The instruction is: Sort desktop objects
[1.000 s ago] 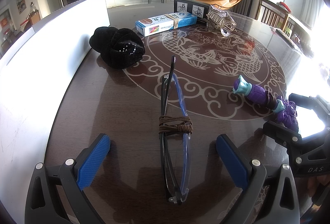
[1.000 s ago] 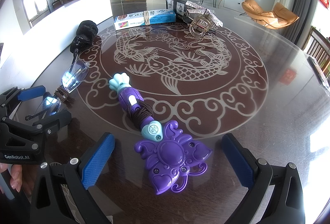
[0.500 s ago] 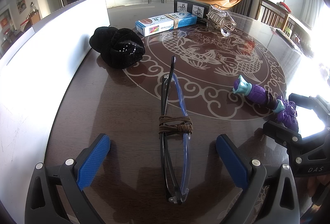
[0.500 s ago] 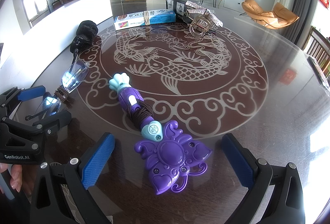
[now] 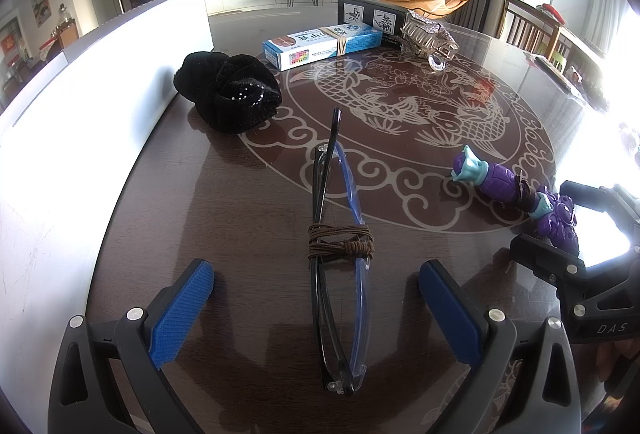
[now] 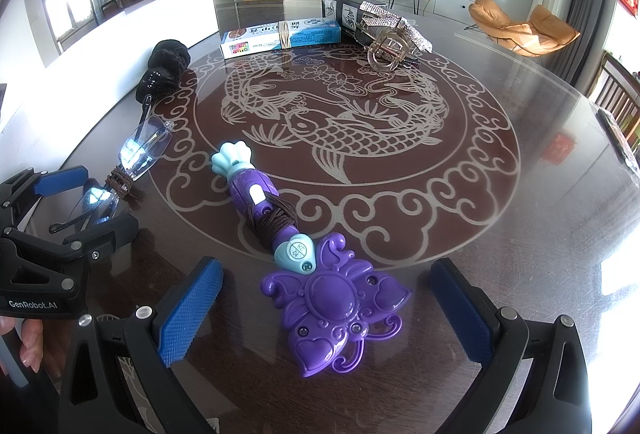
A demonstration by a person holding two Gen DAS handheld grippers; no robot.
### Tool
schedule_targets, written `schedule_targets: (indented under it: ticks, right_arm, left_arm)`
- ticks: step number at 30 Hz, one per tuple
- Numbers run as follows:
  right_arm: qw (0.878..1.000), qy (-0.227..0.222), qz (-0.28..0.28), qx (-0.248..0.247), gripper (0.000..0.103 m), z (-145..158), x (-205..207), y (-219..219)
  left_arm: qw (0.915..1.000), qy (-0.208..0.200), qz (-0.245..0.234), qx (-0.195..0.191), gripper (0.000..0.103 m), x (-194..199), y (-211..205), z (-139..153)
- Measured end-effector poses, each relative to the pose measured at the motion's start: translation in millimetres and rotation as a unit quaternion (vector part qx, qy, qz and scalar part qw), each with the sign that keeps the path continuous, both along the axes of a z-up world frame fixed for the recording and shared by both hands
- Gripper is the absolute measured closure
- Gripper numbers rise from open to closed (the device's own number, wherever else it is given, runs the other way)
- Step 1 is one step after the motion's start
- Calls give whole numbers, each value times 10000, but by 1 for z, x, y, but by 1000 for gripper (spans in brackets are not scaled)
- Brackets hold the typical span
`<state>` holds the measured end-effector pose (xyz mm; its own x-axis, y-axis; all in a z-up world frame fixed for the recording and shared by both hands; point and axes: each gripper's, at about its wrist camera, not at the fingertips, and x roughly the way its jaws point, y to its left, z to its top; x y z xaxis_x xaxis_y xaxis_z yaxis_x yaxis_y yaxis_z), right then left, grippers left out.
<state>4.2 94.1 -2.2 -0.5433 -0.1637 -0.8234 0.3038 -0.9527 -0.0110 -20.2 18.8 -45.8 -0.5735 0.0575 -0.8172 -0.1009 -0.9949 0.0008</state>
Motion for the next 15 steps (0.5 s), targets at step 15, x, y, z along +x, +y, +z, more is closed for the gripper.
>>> schedule_targets:
  ticks: [15]
  right_arm:
    - [10000,1,-2,1,0,0,-1,-1]
  left_arm:
    - [10000,1,0,1,0,0,0,0]
